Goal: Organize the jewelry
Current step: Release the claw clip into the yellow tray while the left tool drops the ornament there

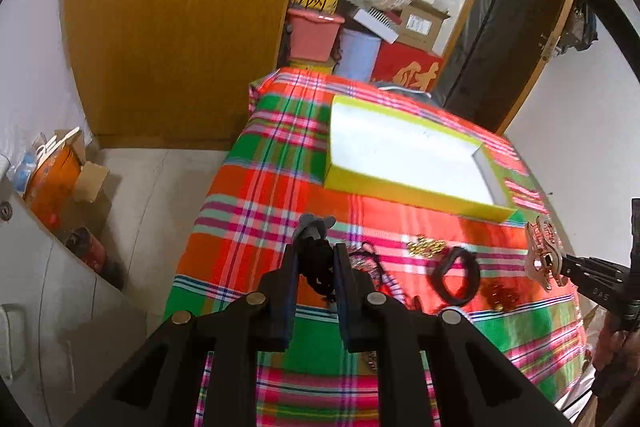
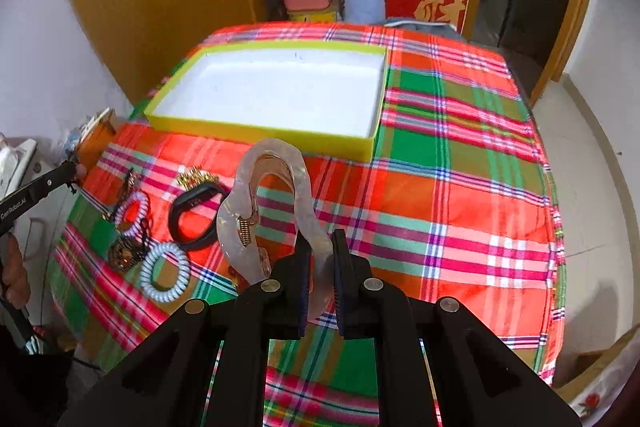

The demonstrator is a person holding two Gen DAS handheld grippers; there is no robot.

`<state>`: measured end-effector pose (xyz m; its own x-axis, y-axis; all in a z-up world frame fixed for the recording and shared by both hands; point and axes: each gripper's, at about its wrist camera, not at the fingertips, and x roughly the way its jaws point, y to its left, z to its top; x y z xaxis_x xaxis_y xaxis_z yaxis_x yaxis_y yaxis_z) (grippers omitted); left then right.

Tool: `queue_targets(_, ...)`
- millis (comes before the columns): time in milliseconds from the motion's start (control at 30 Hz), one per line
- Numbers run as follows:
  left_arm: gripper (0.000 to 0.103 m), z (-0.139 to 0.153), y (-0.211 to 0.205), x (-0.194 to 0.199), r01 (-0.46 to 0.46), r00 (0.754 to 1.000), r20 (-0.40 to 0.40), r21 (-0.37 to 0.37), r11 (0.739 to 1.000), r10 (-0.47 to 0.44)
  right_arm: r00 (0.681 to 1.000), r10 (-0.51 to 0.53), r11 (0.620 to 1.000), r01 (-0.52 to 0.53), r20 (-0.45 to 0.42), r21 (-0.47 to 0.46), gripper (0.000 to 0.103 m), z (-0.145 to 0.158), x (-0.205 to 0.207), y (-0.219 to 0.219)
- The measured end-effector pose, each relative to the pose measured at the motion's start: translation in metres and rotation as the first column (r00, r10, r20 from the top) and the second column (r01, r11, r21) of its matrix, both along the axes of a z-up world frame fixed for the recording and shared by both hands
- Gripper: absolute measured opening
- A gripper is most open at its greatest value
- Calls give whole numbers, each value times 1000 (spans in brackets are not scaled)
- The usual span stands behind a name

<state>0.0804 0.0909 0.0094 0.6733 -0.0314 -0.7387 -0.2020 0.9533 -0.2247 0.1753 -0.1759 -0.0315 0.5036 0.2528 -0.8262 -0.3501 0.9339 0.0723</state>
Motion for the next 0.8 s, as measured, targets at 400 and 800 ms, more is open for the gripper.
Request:
queue_targets(400, 17, 37, -22, 20, 91, 993, 68, 22, 996, -92, 998, -11, 999, 9, 56, 35, 10, 28, 14, 2)
queue_targets(800, 17, 37, -37, 104, 181, 981, 64, 35, 983, -183, 997, -11, 1000, 10, 81, 23, 10, 26, 75, 27)
